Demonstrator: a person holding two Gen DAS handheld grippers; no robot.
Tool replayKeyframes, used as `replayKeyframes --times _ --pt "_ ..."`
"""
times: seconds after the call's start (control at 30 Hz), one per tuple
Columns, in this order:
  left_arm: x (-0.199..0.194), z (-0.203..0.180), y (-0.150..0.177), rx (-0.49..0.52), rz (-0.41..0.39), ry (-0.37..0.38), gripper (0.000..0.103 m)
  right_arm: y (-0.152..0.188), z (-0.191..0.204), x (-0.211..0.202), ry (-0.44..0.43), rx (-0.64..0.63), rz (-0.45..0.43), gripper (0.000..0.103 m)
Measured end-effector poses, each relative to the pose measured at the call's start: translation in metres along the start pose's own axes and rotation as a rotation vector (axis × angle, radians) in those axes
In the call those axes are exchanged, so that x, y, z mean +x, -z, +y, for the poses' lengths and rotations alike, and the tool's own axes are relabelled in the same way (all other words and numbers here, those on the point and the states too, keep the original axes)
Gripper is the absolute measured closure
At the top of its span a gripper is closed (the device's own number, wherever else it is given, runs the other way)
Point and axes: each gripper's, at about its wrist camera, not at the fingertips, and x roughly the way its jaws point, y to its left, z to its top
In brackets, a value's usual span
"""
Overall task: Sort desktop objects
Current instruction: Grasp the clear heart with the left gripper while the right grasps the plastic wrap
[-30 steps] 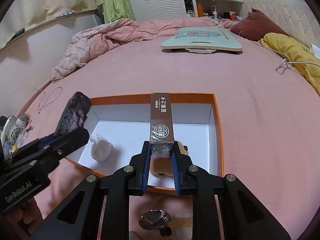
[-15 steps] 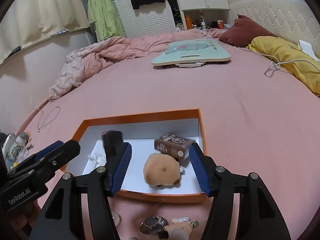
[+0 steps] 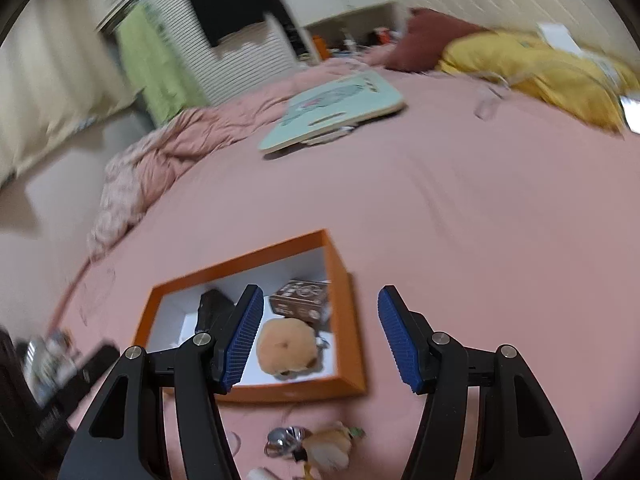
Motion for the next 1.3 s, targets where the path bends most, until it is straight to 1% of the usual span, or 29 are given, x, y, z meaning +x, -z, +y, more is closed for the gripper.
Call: replayKeyframes --times 0.03,0.07,0.17,0.23,0.33,0.4,0.43,0.5,0.57,0.6,0.63,0.8,0.87,1.0,1.07,1.2,1.3 --pt "0.003 -0.003 0.007 0.011 0.027 -0.009 0.034 -0.002 -0.007 -0.005 -0.004 0.036 -0.001 0.042" --pt "0.005 -0.006 0.014 0.021 0.055 -0.017 0.037 -0.004 -0.013 -0.009 -0.008 0.066 -0.006 0.042" --pt "0.026 -0.022 0.031 0.123 0.134 -0.06 0.037 -0.009 -0.026 -0.024 -0.003 0.119 -0.036 0.042" --pt "0.04 -0.032 0.042 0.185 0.171 -0.081 0.037 -0.01 -0.033 -0.031 -0.003 0.144 -0.048 0.042" --pt "0.061 -0.04 0.058 0.246 0.232 -0.116 0.037 -0.01 -0.04 -0.036 -0.012 0.176 -0.049 0.042" --pt "0.076 -0.041 0.072 0.302 0.259 -0.168 0.037 -0.011 -0.041 -0.036 -0.015 0.18 -0.05 0.042" --pt "0.078 -0.042 0.074 0.314 0.257 -0.182 0.037 -0.011 -0.041 -0.036 -0.018 0.181 -0.05 0.042" --pt "0.076 -0.039 0.072 0.285 0.259 -0.172 0.038 -0.011 -0.04 -0.035 -0.029 0.184 -0.046 0.042" --pt "0.073 -0.034 0.07 0.264 0.252 -0.17 0.048 -0.011 -0.038 -0.035 -0.038 0.181 -0.04 0.042" --pt "0.071 -0.033 0.068 0.258 0.245 -0.175 0.061 -0.011 -0.037 -0.034 -0.043 0.178 -0.037 0.042" --pt "0.07 -0.032 0.068 0.256 0.24 -0.179 0.067 -0.01 -0.036 -0.034 -0.045 0.175 -0.035 0.042" --pt "0.065 -0.035 0.065 0.258 0.22 -0.176 0.067 -0.009 -0.031 -0.035 -0.05 0.147 -0.027 0.042" --pt "0.058 -0.035 0.06 0.257 0.188 -0.18 0.067 -0.007 -0.028 -0.035 -0.052 0.127 -0.02 0.042" --pt "0.036 -0.024 0.04 0.194 0.098 -0.18 0.067 0.008 -0.013 -0.039 -0.057 0.034 0.022 0.042" --pt "0.023 -0.016 0.029 0.16 0.046 -0.185 0.067 0.025 -0.002 -0.041 -0.073 -0.032 0.071 0.042" --pt "0.002 -0.006 0.013 0.144 -0.042 -0.224 0.067 0.076 0.029 -0.044 -0.042 -0.205 0.151 0.042" --pt "-0.004 0.002 0.007 0.098 -0.057 -0.206 0.067 0.113 0.053 -0.041 -0.049 -0.338 0.21 0.042"
